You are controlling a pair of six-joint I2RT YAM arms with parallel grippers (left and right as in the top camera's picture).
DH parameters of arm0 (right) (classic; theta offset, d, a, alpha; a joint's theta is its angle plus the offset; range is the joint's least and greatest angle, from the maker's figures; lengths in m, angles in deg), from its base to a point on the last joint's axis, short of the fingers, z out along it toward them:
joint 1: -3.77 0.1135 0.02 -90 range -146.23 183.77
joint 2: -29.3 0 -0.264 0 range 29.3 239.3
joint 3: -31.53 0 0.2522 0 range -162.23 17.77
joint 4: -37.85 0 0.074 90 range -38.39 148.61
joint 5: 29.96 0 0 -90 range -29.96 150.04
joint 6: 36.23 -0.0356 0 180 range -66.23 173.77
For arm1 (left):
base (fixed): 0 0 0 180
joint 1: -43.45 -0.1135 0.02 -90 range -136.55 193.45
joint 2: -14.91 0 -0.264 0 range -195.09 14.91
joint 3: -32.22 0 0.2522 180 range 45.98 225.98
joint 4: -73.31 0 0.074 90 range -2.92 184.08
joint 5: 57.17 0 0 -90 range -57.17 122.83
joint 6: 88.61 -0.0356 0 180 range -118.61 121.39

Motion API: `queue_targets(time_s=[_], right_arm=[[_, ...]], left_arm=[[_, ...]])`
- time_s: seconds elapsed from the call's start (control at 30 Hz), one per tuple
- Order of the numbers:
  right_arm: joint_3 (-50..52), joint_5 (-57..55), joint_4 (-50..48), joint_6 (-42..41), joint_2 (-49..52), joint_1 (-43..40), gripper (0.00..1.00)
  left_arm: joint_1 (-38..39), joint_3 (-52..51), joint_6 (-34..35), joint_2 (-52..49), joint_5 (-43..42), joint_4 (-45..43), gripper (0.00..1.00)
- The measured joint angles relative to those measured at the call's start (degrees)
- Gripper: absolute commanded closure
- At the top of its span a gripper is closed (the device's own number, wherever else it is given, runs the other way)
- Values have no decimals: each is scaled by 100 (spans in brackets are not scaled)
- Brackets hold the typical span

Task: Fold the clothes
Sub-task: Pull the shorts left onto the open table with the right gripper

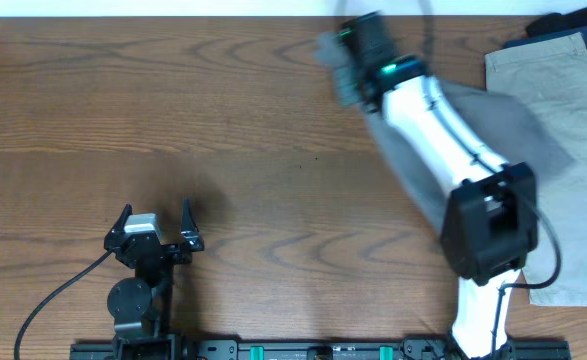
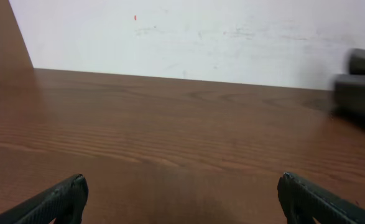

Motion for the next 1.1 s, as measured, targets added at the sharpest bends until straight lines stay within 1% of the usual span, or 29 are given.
queue_targets(time_s=[0.17,0.3,0.37,0.4,0.43,0.47,0.53,0.57,0.6,0.67,0.7,0.83,0.9,1.0,1.03,1.1], right_arm=[[0,765,-28,192,0,1080,99],[0,822,-39,232,0,1912,98],[0,811,-13,236,-2,2201,99],[0,789,22,221,-2,2380,93],[0,772,42,181,-2,2483,80],[0,721,66,109,-2,2594,64],[0,614,107,33,-4,2723,59],[0,529,142,-31,-7,2774,54],[0,442,188,-111,-11,2791,49],[0,269,348,-260,-37,2796,35],[0,219,428,-354,-63,2780,30],[0,33,844,-634,-369,2640,29],[0,-57,1137,-835,-660,2500,20],[-4,-164,1755,-1158,-1257,2026,8],[-20,-186,1952,-1231,-1416,1840,1],[-55,-258,2433,-1329,-1700,1384,1]], left_arm=[[0,0,-2,-2,0,0,2],[0,2,-2,-2,0,0,2],[0,0,-2,0,0,0,2],[0,2,0,0,0,0,2],[0,0,-2,-2,0,0,2],[0,0,-2,-2,0,0,2],[0,0,0,0,0,0,2],[0,0,-2,0,0,0,2],[0,2,-2,-2,0,0,2],[0,0,-2,0,0,0,2],[0,0,-2,0,-2,0,2],[0,0,0,-2,0,0,2],[0,0,0,0,0,0,2],[0,2,0,0,0,0,2],[0,2,0,0,0,0,2],[0,0,0,0,0,0,2]])
